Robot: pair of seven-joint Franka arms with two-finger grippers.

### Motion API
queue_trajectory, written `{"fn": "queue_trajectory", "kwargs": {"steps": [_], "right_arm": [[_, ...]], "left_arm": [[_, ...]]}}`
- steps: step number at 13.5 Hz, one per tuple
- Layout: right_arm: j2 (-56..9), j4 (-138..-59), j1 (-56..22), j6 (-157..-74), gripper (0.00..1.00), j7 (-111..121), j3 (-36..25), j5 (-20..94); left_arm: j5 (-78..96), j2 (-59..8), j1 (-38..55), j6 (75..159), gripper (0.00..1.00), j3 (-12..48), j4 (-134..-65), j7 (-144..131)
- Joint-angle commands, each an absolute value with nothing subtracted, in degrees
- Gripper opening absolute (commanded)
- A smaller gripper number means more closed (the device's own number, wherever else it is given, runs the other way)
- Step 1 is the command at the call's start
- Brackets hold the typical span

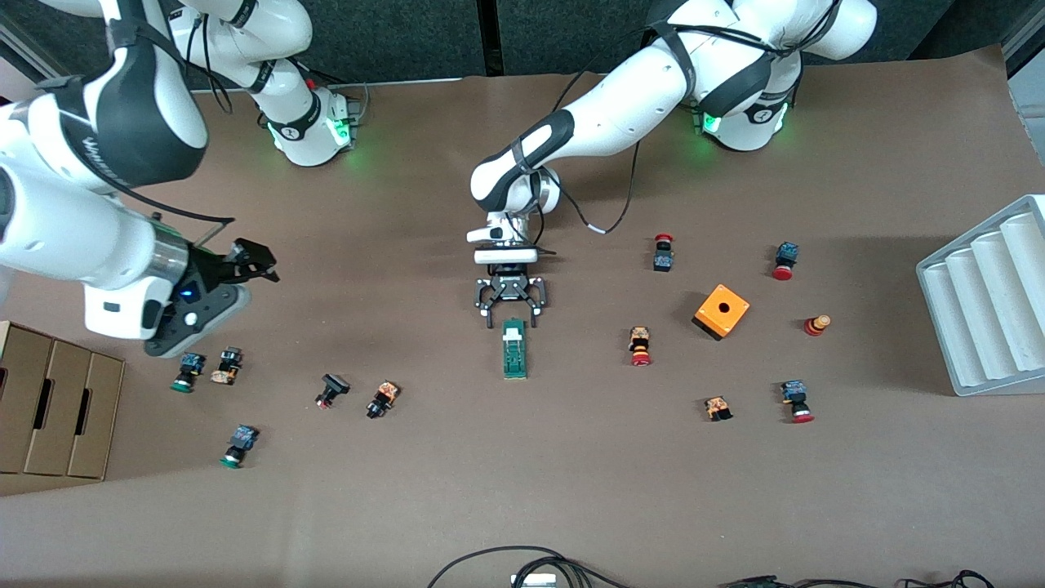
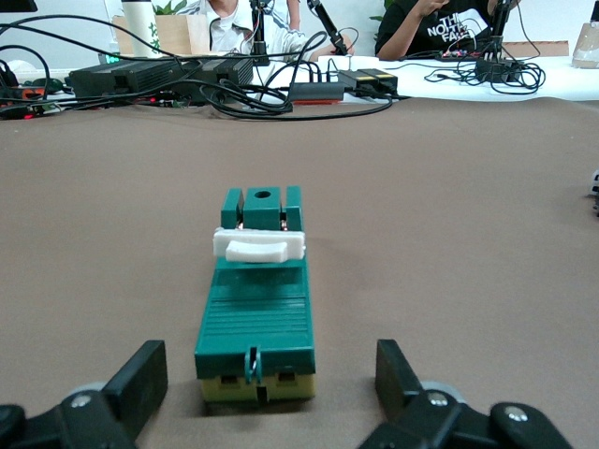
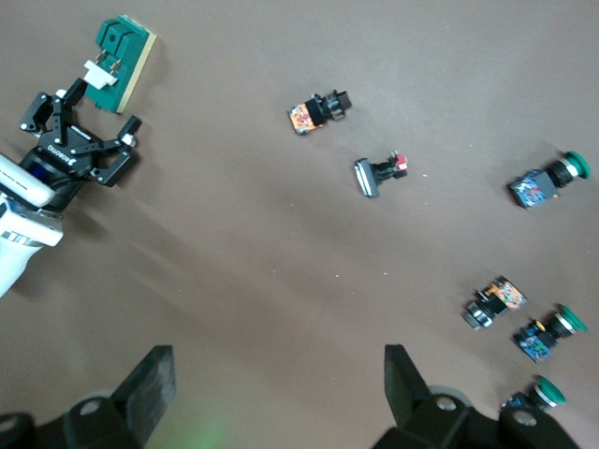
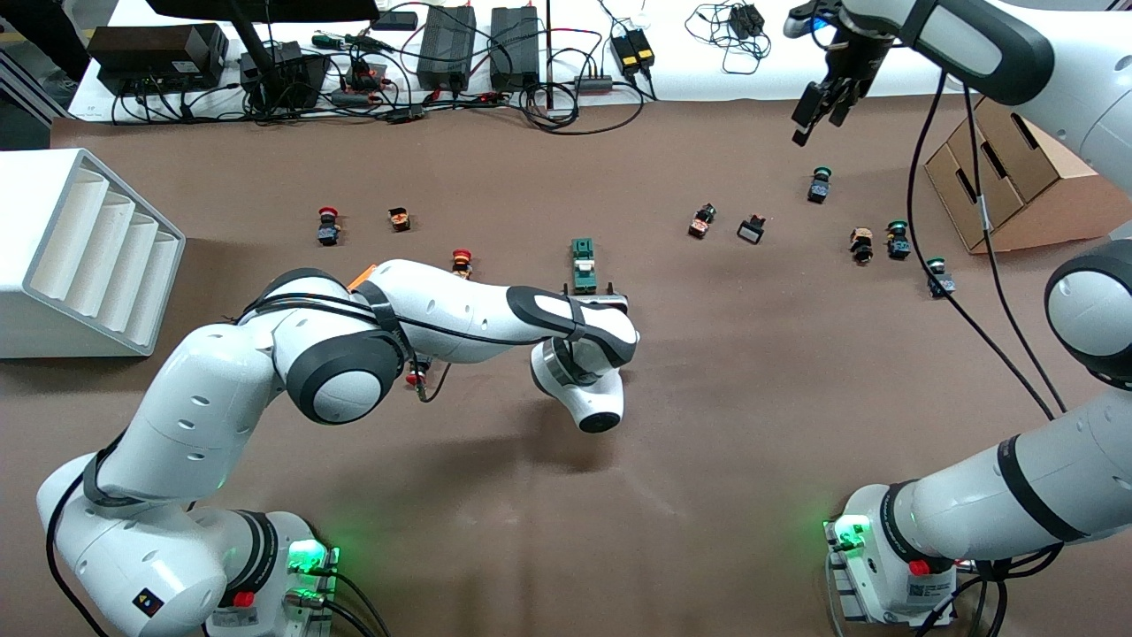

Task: Close load switch with both arms
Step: 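Move the right gripper over the switch held by the left gripper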

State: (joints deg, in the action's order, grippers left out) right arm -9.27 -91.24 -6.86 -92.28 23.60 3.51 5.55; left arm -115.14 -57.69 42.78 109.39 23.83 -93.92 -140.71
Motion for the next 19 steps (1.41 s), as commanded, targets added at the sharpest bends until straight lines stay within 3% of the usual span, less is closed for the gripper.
{"fn": "queue_trajectory", "kwargs": {"steps": [1, 4, 7, 13, 19], "right_arm": [[-9.8, -91.7, -7.1, -93.3, 0.99, 24.9, 4.2, 6.4], [-11.2, -91.6, -7.1, -94.6, 0.99, 25.0, 6.1, 6.5], [-12.8, -91.6, -7.1, -97.8, 0.99, 25.1, 8.9, 6.4], [-14.5, -94.5, -7.2, -103.2, 0.99, 31.4, 11.7, 6.2], [-14.7, -93.0, -7.3, -102.8, 0.99, 33.2, 11.7, 5.8]], "left_arm": [[-116.4, -59.5, 43.9, 109.2, 0.93, 23.4, -92.2, -141.8], [-116.9, -59.5, 43.9, 109.2, 0.85, 22.3, -92.1, -141.9], [-116.8, -59.5, 43.9, 109.2, 0.6, 22.3, -92.0, -141.9], [-116.9, -59.5, 43.9, 109.2, 0.61, 22.3, -92.0, -143.3], [-116.9, -59.5, 43.9, 109.2, 0.61, 22.3, -92.0, -143.3]]}}
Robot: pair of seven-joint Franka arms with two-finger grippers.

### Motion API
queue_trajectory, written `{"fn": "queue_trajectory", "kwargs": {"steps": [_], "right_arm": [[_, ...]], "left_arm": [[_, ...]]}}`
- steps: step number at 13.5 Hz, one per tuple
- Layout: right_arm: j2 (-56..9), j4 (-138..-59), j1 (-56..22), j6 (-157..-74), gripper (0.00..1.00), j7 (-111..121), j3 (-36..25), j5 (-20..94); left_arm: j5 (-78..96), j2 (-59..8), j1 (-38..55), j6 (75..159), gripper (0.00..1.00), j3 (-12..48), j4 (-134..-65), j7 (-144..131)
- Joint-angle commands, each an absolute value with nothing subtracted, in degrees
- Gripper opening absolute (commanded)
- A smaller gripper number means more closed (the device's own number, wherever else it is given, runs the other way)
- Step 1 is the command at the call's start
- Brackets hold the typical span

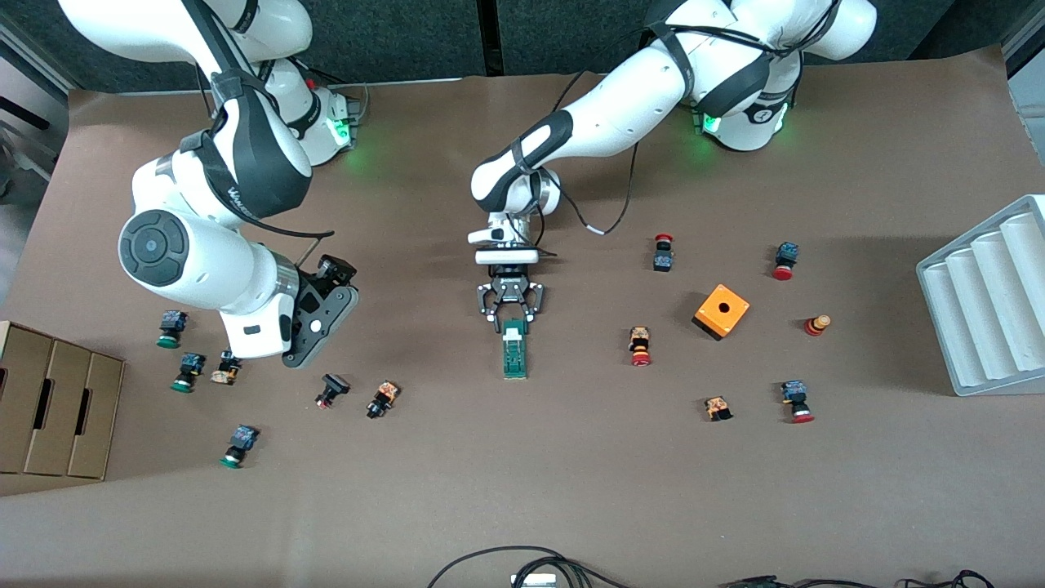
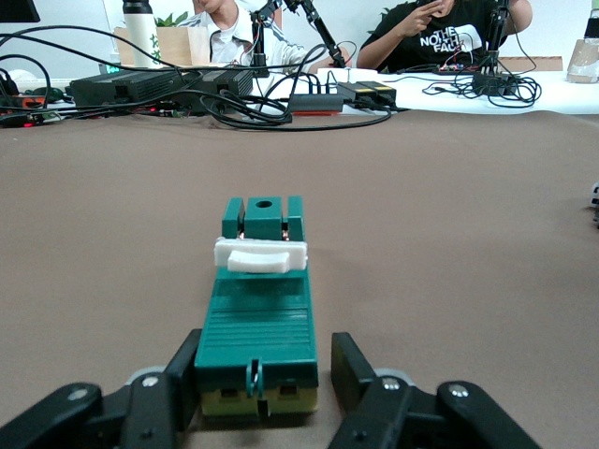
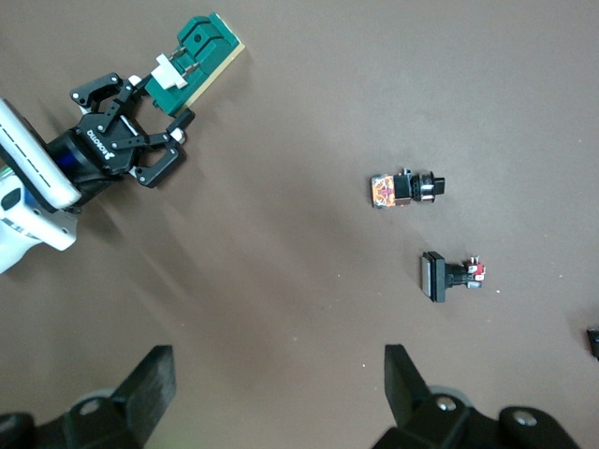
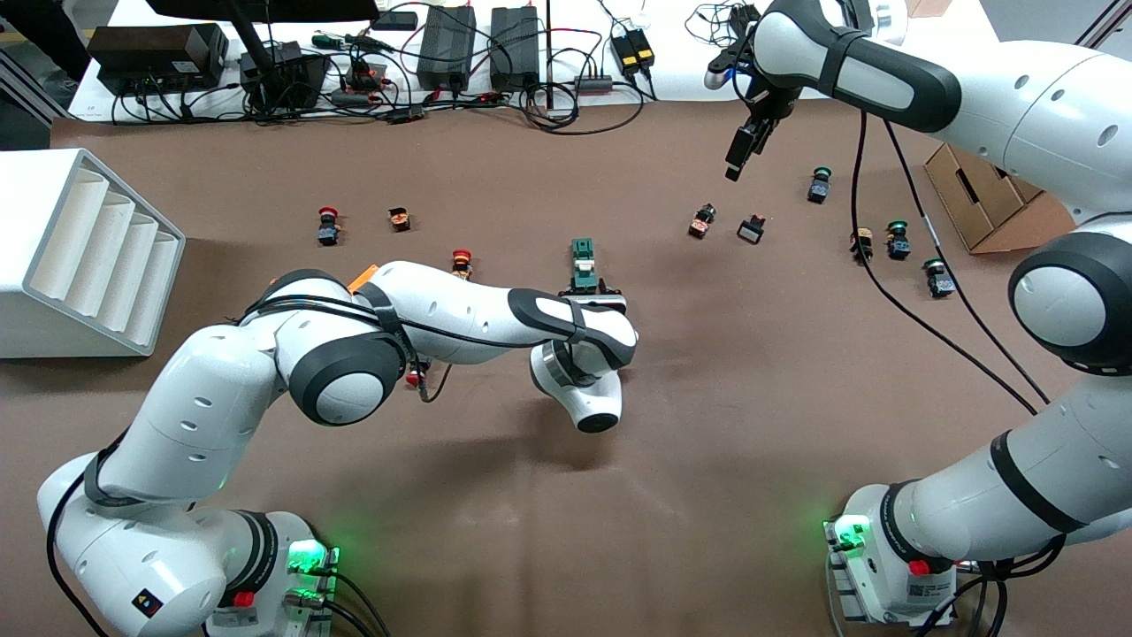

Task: Close load switch with both arms
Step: 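Move the right gripper over the switch held by the left gripper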

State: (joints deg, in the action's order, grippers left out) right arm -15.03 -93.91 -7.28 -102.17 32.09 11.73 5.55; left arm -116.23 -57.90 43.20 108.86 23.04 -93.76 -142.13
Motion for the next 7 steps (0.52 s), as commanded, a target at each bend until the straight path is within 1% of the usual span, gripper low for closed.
{"fn": "queue_trajectory", "kwargs": {"steps": [1, 3, 5, 7], "right_arm": [[-15.2, -91.8, -8.0, -103.1, 0.99, 33.0, 11.7, 5.7], [-16.9, -91.5, -8.6, -104.0, 0.99, 33.2, 11.6, 4.2], [-17.6, -91.6, -8.6, -104.9, 0.99, 36.6, 11.7, -0.6], [-17.8, -91.7, -8.7, -104.8, 0.99, 39.8, 11.7, -0.9]], "left_arm": [[-116.9, -59.5, 43.9, 109.2, 0.61, 22.3, -92.0, -143.3], [-116.9, -59.5, 43.9, 109.2, 0.61, 22.3, -92.0, -143.3], [-116.9, -59.5, 43.9, 109.2, 0.61, 22.3, -92.0, -143.3], [-116.9, -59.5, 43.9, 109.2, 0.61, 22.3, -92.0, -143.3]]}}
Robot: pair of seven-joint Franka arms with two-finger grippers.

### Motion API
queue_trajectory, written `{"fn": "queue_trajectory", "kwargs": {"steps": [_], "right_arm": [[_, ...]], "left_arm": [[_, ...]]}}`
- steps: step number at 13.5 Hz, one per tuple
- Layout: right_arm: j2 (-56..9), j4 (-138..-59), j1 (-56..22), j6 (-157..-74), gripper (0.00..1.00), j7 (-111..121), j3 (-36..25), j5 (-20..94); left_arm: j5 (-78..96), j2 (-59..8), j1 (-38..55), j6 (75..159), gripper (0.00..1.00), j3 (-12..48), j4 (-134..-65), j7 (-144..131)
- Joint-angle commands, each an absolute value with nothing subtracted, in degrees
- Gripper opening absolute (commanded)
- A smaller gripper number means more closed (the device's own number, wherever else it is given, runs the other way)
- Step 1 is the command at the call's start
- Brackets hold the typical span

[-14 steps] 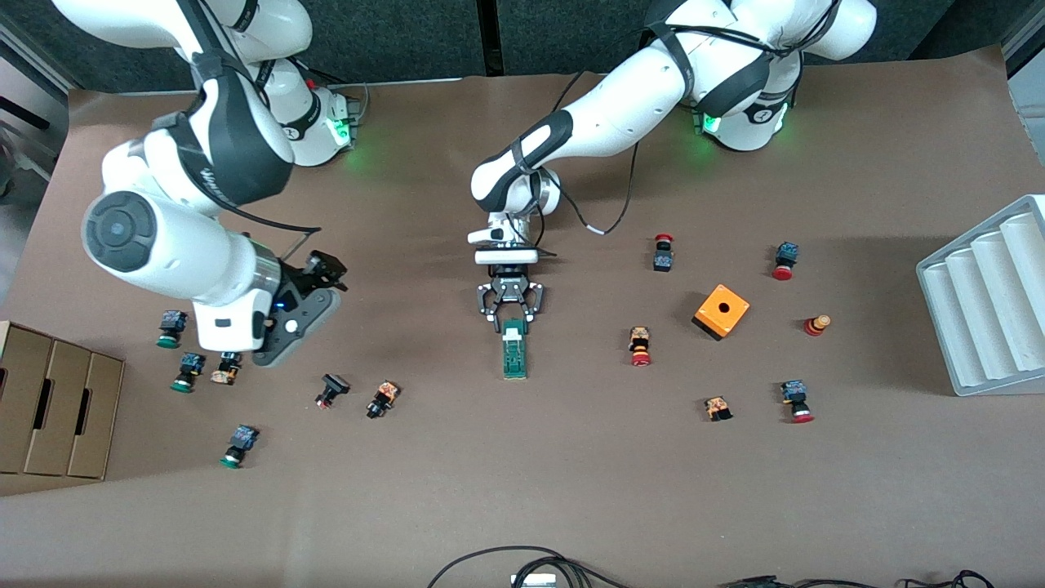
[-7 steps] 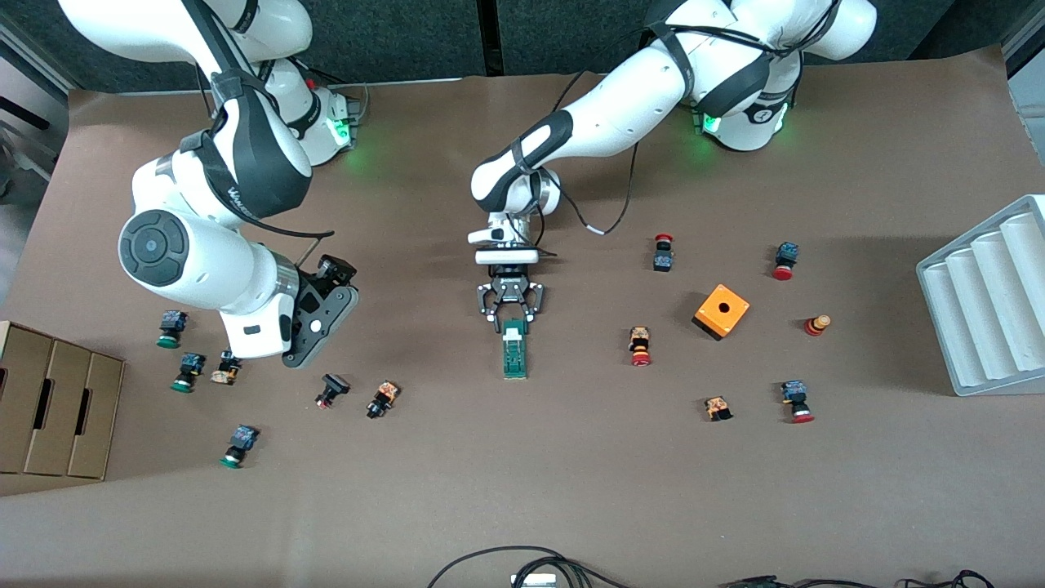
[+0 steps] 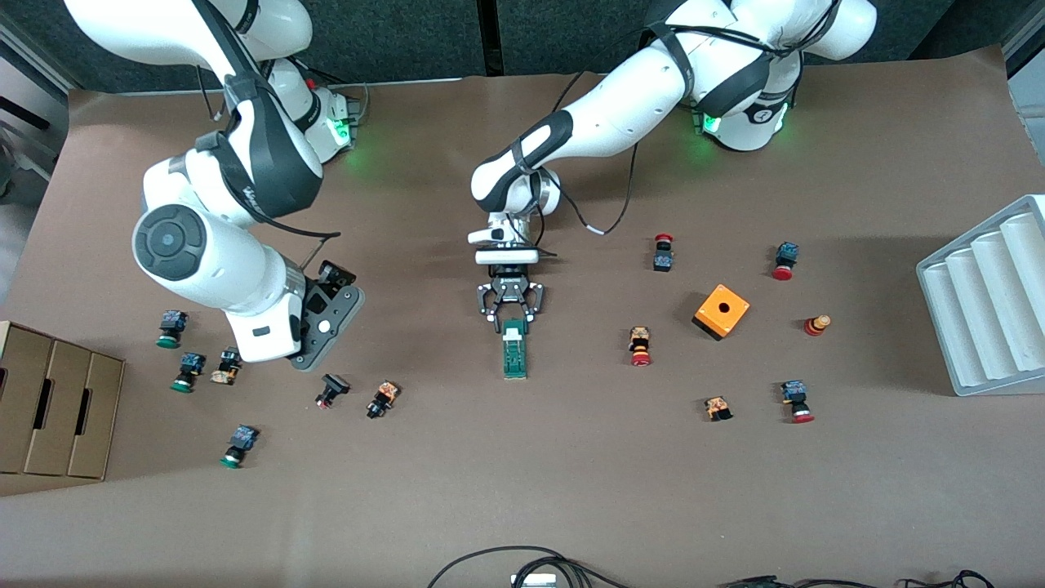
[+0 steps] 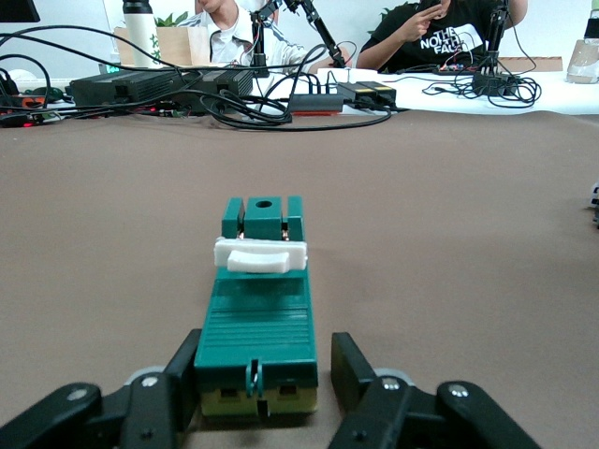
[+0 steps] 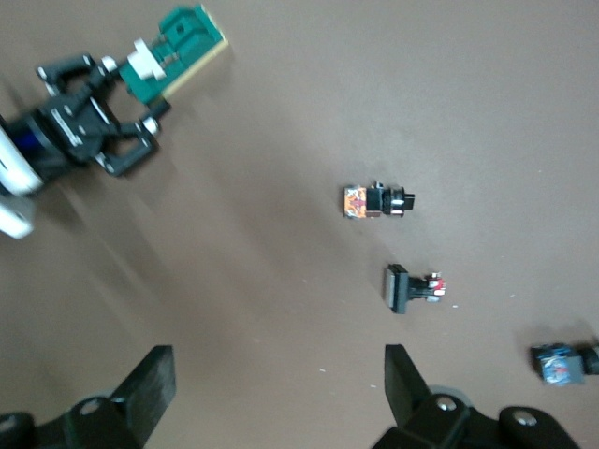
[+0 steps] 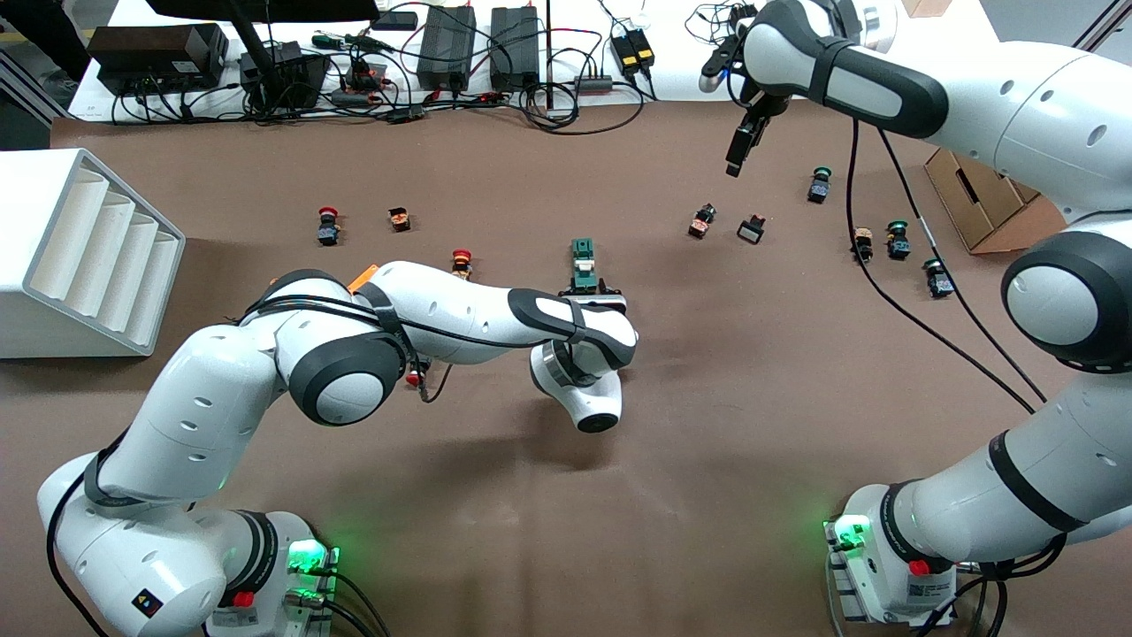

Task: Close load switch with both arms
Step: 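Move the right gripper over the switch held by the left gripper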

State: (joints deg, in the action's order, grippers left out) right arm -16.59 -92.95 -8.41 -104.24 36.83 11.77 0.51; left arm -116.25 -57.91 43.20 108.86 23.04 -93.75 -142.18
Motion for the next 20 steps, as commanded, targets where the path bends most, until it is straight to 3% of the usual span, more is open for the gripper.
{"fn": "queue_trajectory", "kwargs": {"steps": [1, 9, 20], "right_arm": [[-18.3, -91.6, -9.2, -105.0, 0.99, 40.2, 11.7, -1.0], [-22.8, -92.5, -15.0, -116.4, 0.99, 40.4, 11.7, -2.1], [-29.1, -93.2, -21.7, -125.3, 0.99, 39.7, 11.5, -2.3]], "left_arm": [[-116.9, -59.5, 43.9, 109.2, 0.61, 22.3, -92.0, -143.3], [-116.9, -59.5, 43.9, 109.2, 0.63, 22.3, -92.0, -143.3], [-116.9, -59.5, 43.9, 109.2, 0.63, 22.3, -92.1, -143.3]]}}
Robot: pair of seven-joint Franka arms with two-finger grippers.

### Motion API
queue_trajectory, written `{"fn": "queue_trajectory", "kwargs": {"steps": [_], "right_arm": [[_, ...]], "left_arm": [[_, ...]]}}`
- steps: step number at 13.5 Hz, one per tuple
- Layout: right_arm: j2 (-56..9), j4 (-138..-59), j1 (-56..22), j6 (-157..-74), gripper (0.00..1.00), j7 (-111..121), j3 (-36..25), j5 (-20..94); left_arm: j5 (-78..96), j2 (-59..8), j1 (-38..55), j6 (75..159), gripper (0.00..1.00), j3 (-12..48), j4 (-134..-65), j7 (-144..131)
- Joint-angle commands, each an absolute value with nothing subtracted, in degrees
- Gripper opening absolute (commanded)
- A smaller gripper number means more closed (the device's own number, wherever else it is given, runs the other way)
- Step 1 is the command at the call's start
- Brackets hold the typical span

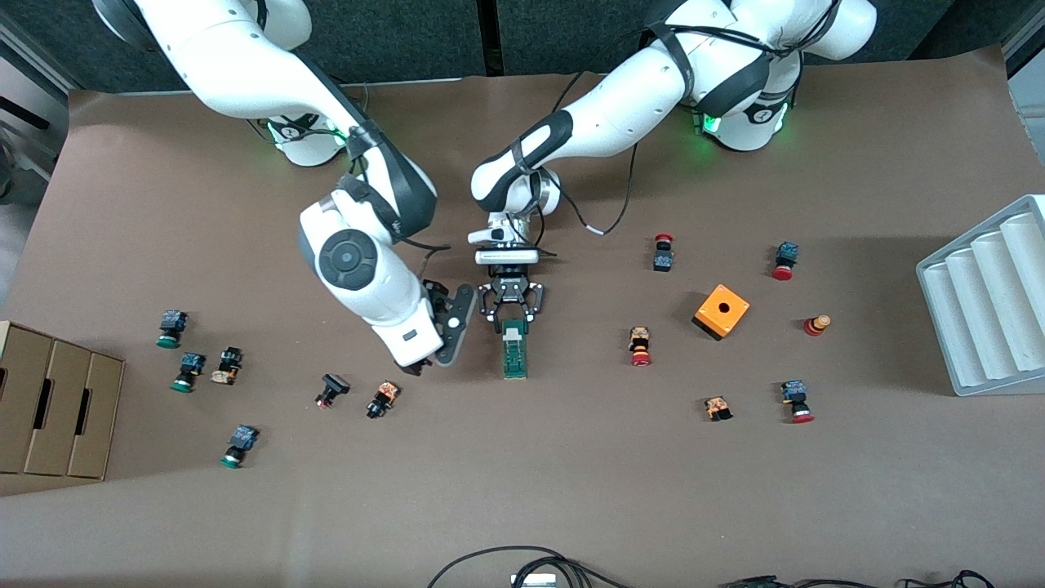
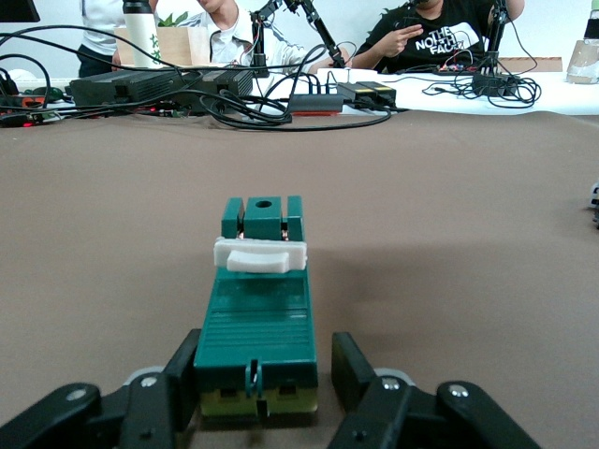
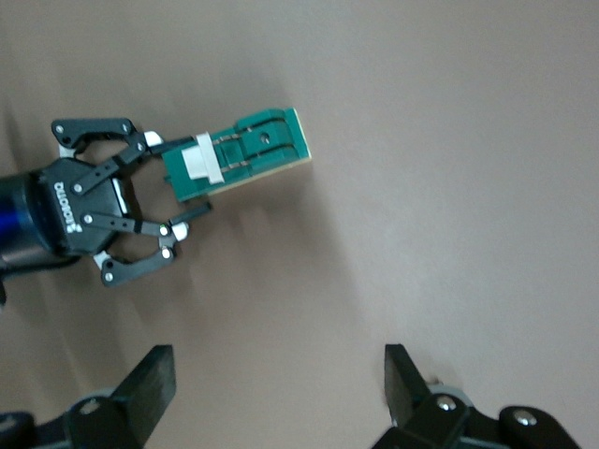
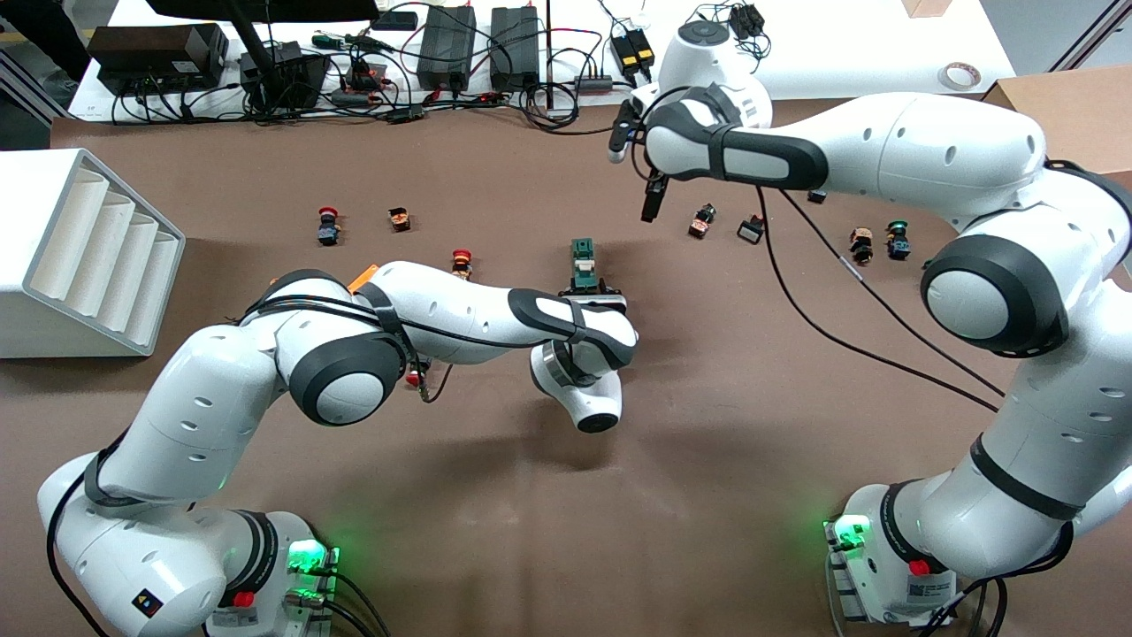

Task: Close load switch with both arms
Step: 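Move the right gripper over the switch held by the left gripper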

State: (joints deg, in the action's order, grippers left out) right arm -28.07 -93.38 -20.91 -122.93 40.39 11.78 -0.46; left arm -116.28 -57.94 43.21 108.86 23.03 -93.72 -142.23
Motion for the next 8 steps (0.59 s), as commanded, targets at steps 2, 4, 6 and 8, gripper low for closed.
{"fn": "queue_trajectory", "kwargs": {"steps": [2, 4, 6, 8], "right_arm": [[-29.9, -93.2, -22.8, -126.3, 0.99, 39.7, 11.3, -2.9], [-30.7, -93.3, -23.6, -127.1, 0.99, 39.6, 11.3, -5.3], [-31.0, -93.3, -24.3, -127.4, 0.99, 39.4, 11.2, -5.7], [-31.4, -93.3, -25.0, -127.6, 0.99, 39.4, 11.2, -6.0]], "left_arm": [[-116.9, -59.5, 43.9, 109.2, 0.63, 22.3, -92.1, -143.3], [-116.9, -59.5, 43.9, 109.2, 0.63, 22.3, -92.1, -143.3], [-116.9, -59.5, 43.9, 109.2, 0.63, 22.3, -92.1, -143.3], [-116.9, -59.5, 43.9, 109.2, 0.63, 22.3, -92.1, -143.3]]}}
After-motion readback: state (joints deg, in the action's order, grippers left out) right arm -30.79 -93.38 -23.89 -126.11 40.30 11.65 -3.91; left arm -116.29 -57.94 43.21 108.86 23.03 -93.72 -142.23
